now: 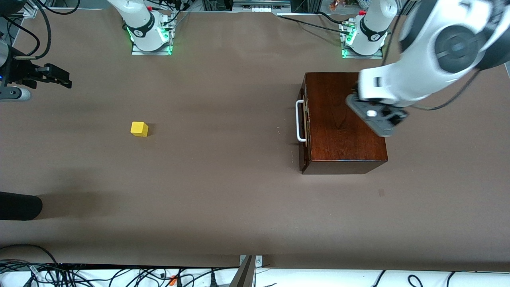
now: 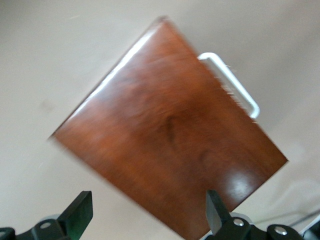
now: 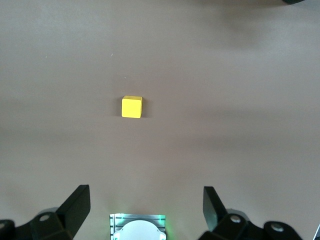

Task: Open drawer, take yellow block, close drawer
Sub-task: 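Press the drawer fully closed with the left gripper, then withdraw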

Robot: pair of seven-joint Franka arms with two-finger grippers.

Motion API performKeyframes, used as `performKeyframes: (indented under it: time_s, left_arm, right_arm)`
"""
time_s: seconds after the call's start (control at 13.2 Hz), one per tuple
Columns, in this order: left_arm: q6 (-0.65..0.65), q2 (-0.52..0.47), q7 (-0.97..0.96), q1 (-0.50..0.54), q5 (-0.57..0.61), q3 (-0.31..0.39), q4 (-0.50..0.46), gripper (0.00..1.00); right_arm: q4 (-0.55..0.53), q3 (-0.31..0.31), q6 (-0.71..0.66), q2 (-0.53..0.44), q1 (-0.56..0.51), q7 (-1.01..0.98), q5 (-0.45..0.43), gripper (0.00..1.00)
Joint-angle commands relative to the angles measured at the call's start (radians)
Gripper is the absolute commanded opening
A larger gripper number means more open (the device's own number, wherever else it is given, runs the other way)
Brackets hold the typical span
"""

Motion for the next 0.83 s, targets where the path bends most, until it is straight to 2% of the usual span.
performKeyframes:
  time_s: [0.0,0.15,0.23,0.38,0.76]
  left_arm:
    - [0.000,-0.130,-0.265,0.093,0.017,0.000,-0.089,1.00]
    - [0.039,-0.216,-0.493,0.143,0.010,0.000,-0.166,1.00]
    - [0.075,-0.259,-0.532,0.163,0.009,0.000,-0.204,1.00]
    - [0.119,-0.319,-0.526,0.205,0.009,0.003,-0.261,1.00]
    - [0.120,-0.318,-0.489,0.185,0.009,0.083,-0.267,1.00]
  right_arm:
    - [0.002,0.044,-0.001,-0.011,-0.049,0.014,0.021,1.00]
    - [0.005,0.045,-0.003,-0.011,-0.047,0.014,0.021,1.00]
    - [0.005,0.047,-0.001,-0.011,-0.046,0.012,0.021,1.00]
    - [0.016,0.045,0.002,-0.011,-0.046,0.014,0.021,1.00]
    - [0.031,0.048,0.005,-0.009,-0.044,0.038,0.024,1.00]
